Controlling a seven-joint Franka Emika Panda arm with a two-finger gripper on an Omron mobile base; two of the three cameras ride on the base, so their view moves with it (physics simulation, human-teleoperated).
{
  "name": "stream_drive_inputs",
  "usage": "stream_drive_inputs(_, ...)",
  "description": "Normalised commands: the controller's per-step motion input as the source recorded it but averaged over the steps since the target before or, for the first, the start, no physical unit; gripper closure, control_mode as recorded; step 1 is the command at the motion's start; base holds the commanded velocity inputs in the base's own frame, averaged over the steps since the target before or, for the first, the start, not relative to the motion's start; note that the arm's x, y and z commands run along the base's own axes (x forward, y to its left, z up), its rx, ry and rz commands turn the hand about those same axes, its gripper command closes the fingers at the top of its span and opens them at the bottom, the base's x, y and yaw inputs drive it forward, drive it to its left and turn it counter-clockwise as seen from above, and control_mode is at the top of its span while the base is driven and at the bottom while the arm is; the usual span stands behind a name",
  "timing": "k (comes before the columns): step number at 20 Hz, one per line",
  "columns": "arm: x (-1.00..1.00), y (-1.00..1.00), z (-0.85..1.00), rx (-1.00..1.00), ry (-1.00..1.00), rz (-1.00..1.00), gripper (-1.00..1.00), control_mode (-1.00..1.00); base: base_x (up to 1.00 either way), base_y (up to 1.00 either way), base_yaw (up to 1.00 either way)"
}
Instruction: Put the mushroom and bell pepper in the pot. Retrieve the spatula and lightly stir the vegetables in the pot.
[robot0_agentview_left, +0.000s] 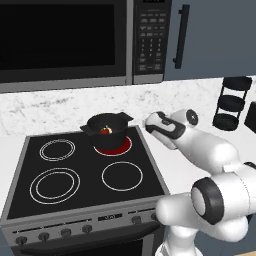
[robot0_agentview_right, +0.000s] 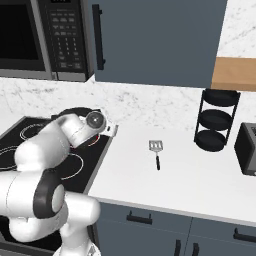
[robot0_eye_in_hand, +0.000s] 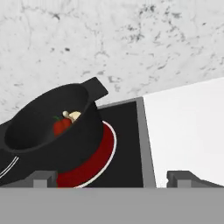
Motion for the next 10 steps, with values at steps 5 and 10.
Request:
stream_drive_inputs(5, -0.59, -1.00, 0.20, 0.07, 0.00, -0.07, -1.00, -1.00, 0.00, 0.00, 0.00)
stream_drive_inputs(10, -0.03, -1.00, 0.30, 0.01, 0.10, -0.06, -1.00, -1.00, 0.00, 0.00, 0.00)
